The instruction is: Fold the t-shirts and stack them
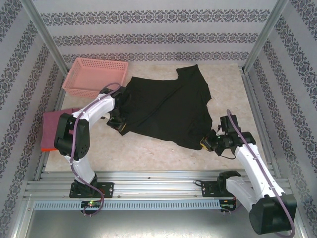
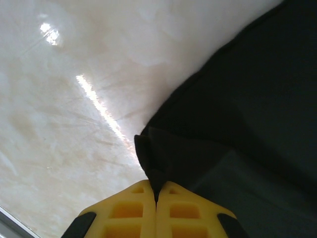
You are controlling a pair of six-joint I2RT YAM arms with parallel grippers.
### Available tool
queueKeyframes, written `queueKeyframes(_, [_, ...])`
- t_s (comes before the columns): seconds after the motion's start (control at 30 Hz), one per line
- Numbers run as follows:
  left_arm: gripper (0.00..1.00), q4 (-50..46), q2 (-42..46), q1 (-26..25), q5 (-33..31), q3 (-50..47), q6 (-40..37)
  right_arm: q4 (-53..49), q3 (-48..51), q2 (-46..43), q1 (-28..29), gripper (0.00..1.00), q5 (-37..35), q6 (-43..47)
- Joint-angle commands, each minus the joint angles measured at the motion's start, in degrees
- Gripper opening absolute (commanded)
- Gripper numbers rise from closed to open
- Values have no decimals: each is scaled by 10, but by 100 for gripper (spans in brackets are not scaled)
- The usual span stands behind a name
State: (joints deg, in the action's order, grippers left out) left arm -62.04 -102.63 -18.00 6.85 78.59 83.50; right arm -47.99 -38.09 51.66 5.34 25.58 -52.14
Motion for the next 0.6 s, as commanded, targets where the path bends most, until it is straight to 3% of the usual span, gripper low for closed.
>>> queueKeyframes(0.0, [0, -44, -12, -1, -35, 37, -27, -12, -45, 21, -8, 0, 0, 15])
queueKeyframes(0.3, [0, -59, -59, 16, -44, 110, -53, 44, -138, 135, -30, 0, -4, 43])
queueKeyframes(0.57, [0, -76, -78, 28, -54, 148, -65, 32, -249, 240, -44, 0, -7, 97])
